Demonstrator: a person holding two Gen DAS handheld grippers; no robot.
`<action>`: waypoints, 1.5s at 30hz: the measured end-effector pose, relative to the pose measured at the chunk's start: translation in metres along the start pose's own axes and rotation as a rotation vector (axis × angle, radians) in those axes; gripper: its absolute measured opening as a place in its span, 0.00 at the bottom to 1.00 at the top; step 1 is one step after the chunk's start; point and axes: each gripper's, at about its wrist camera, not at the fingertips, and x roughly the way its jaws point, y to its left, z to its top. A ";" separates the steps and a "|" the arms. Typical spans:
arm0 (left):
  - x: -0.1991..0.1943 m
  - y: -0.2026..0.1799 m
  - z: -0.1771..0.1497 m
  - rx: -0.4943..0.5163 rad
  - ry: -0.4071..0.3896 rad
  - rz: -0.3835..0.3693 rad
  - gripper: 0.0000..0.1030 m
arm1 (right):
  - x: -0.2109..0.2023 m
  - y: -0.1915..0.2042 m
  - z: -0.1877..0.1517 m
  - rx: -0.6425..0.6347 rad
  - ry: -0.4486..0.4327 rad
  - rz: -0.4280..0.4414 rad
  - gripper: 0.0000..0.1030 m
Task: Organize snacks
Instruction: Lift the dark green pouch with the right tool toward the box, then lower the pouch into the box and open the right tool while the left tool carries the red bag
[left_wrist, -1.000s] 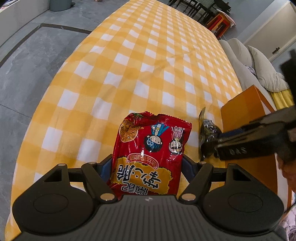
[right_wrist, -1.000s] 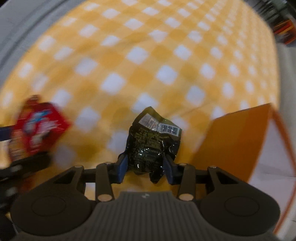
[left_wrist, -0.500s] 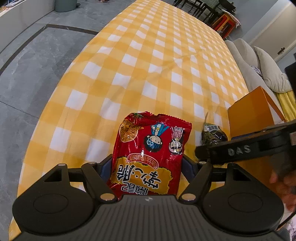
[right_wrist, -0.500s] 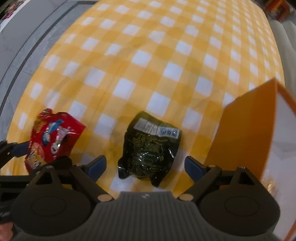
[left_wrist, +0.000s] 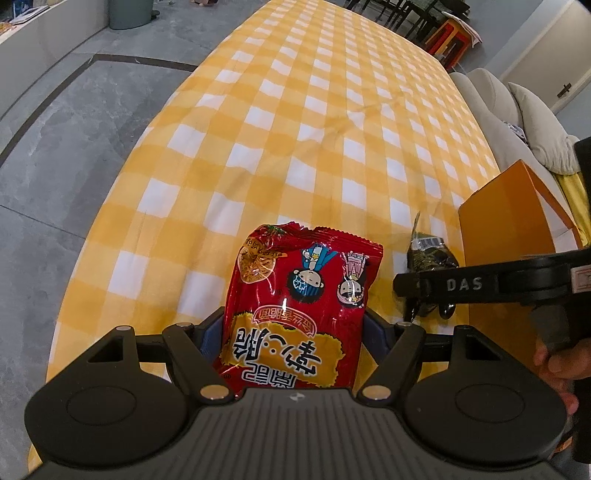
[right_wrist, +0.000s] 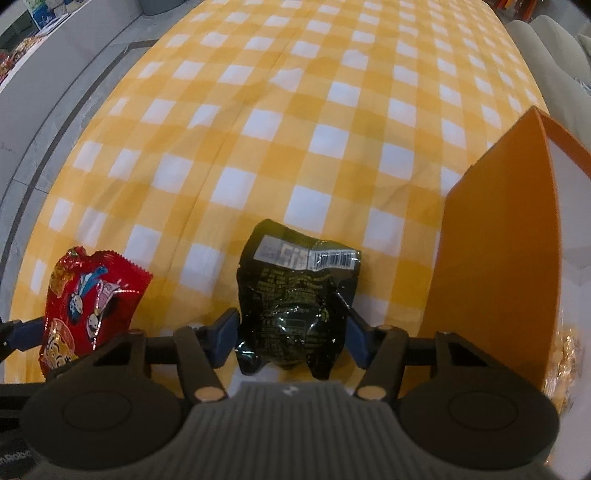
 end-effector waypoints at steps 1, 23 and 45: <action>-0.001 0.000 0.000 0.001 0.000 0.000 0.82 | -0.002 -0.001 -0.001 0.005 -0.008 0.006 0.56; -0.093 -0.066 -0.015 0.080 -0.234 -0.022 0.82 | -0.165 -0.054 -0.029 0.034 -0.303 0.212 0.55; -0.111 -0.195 -0.021 0.306 -0.315 -0.020 0.82 | -0.202 -0.194 -0.120 0.180 -0.430 0.218 0.55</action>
